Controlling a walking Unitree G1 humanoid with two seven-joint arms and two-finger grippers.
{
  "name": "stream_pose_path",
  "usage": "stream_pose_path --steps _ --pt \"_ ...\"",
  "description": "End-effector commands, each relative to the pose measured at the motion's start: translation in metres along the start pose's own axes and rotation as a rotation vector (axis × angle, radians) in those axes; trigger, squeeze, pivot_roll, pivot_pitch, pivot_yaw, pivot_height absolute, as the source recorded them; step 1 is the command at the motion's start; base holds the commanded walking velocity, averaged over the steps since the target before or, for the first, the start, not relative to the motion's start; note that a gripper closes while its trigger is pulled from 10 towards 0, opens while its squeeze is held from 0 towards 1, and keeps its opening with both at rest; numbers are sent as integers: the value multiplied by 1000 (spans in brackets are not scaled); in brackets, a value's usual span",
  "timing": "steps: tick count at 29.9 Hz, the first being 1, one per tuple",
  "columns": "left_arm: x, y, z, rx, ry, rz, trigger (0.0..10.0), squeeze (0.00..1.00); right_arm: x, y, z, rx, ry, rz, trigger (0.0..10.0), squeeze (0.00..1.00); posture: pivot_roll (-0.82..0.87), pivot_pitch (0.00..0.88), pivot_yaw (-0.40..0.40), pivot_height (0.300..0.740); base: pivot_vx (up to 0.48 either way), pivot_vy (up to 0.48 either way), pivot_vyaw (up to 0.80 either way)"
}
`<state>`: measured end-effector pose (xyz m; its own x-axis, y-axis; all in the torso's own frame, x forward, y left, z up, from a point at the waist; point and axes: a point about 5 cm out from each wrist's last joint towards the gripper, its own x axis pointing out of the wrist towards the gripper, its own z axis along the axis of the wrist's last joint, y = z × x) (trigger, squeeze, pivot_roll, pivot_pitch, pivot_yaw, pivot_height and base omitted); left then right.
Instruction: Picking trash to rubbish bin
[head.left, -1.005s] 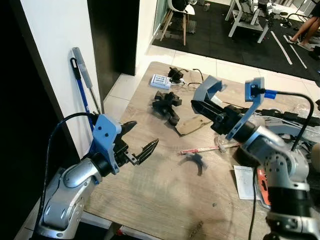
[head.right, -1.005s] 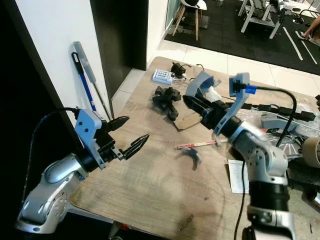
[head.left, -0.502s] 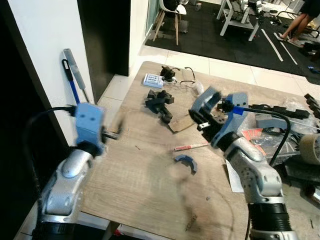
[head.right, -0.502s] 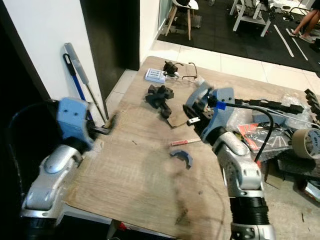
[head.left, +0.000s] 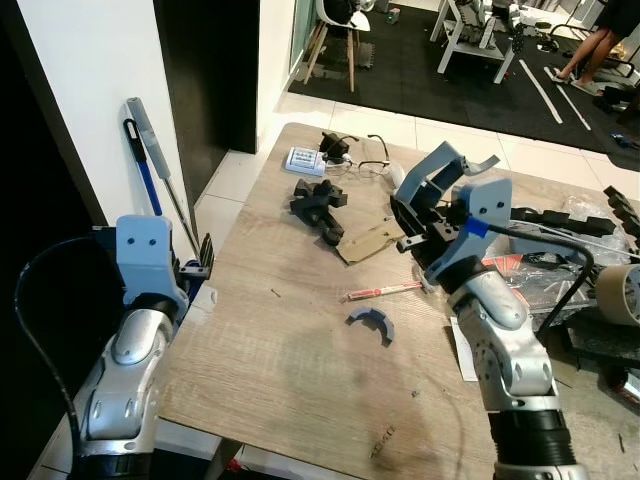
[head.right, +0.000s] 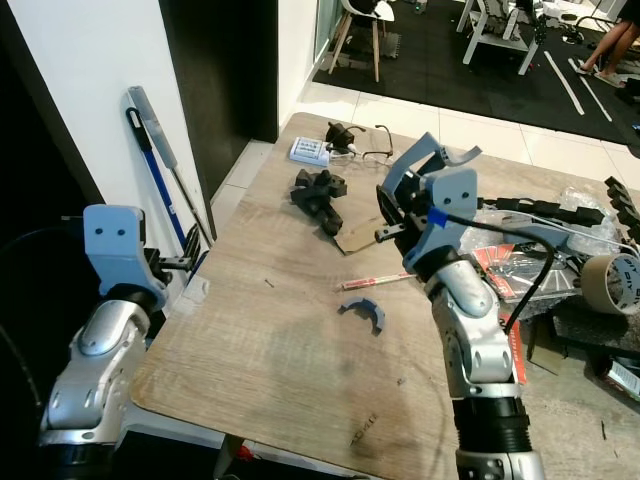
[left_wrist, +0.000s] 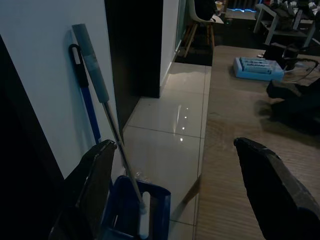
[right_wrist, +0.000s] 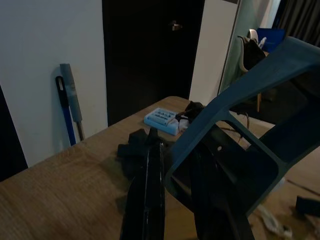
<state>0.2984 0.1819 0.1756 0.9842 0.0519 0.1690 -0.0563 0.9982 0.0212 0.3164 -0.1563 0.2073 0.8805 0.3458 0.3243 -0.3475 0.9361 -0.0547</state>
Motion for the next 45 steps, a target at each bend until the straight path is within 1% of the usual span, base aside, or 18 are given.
stream_pose_path --steps 1,5,10,16,18,21,26,29,35,40,41,44,45 --pt "-2 -7 -2 -24 14 -10 10000 0 -5 -1 -7 7 14 -11 10000 0 -20 123 -81 740 0 0 0" --pt "0 -7 0 -43 10 -20 10000 0 -3 3 -7 12 10 -5 10000 0 -28 123 -80 740 0 0 0" --pt "6 -5 2 -17 0 -21 10000 0 -4 3 -7 13 5 0 10000 0 -37 130 -75 740 0 0 0" --pt "5 -6 4 0 -5 -30 10000 0 -8 2 -13 31 17 -19 10000 0 -22 125 -79 740 0 0 0" --pt "5 -7 5 -2 -3 -37 10000 0 -6 7 -15 31 22 0 10000 0 -31 128 -72 740 -251 0 0" --pt "6 -7 5 -2 -3 -43 10000 0 -5 9 -14 30 22 5 10000 0 -35 128 -72 740 -264 0 0" --pt "7 -7 5 -2 -3 -49 10000 0 -6 8 -14 35 20 0 10000 0 -29 129 -72 740 -290 0 0" --pt "5 -10 6 -3 -4 -59 10000 0 -7 5 -16 52 21 -15 10000 0 -12 123 -71 740 -369 0 0" --pt "6 -10 7 1 -6 -70 10000 0 -6 10 -16 59 18 -9 10000 0 -26 131 -63 740 -372 0 0" --pt "5 -10 6 15 -1 -83 10000 0 -7 10 -15 64 14 -19 10000 0 -14 127 -51 740 -332 0 0" --pt "4 -12 5 30 11 -103 10000 0 -8 9 -17 69 16 -30 10000 0 -10 128 -46 740 0 0 0" --pt "4 -15 4 34 23 -132 10000 0 -9 9 -17 73 16 -37 10000 0 -7 133 -41 740 0 0 0" --pt "3 -19 4 31 28 -169 10000 0 -10 10 -17 74 15 -38 10000 0 -20 140 -40 740 0 0 0"
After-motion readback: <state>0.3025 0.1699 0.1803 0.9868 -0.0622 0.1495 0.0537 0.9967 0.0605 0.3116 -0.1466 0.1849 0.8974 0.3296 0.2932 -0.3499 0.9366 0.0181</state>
